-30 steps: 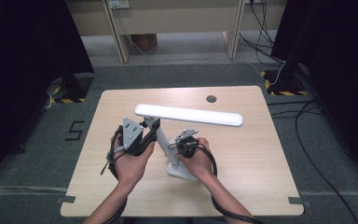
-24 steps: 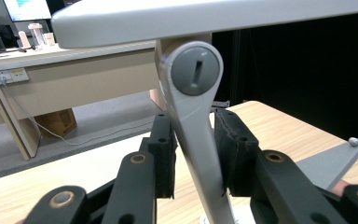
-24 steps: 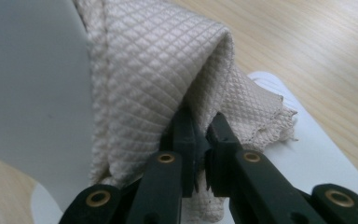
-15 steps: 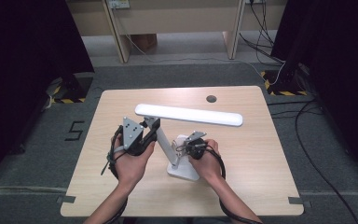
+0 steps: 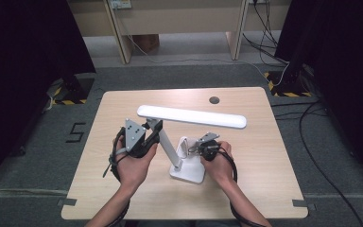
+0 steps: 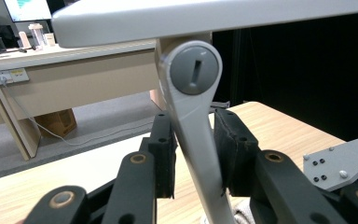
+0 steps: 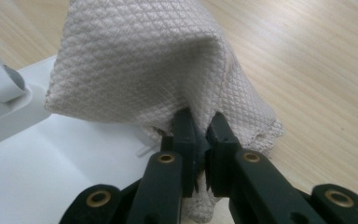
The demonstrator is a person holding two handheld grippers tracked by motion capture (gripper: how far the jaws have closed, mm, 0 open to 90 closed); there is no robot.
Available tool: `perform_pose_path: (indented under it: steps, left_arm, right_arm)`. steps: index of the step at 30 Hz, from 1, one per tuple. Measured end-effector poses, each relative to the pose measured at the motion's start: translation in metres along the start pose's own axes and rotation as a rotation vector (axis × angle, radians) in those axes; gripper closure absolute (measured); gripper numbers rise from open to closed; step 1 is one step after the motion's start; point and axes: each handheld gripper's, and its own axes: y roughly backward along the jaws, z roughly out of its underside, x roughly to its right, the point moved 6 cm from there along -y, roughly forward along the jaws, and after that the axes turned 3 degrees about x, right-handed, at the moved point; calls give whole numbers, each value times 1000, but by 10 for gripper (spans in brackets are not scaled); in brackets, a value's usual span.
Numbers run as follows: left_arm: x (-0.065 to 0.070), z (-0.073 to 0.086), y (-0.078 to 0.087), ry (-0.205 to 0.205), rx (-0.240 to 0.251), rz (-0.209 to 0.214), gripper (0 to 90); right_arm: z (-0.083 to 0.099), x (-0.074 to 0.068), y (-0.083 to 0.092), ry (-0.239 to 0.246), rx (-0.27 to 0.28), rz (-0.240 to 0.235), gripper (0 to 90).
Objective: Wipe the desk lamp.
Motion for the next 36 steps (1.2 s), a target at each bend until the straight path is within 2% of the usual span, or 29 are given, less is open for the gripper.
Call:
perform_pose_path:
  steps: [12,16,23,29,36]
  left_arm:
    - [0,0,0,2,1,-1,689]
    - [0,0,0,3,3,-2,689]
    - [0,0,0,3,1,-2,689]
    - [0,0,0,2,1,-1,689]
    - [0,0,0,2,3,-2,689]
  right_arm:
    - [7,17,4,-30,-20,60,850]
    - [3,20,4,-36,2,58,850]
    - [-28,6,-3,1,94,8,848]
    - [-43,-8,-19,26,90,-21,847]
    - [-48,-14,-36,50,71,-21,846]
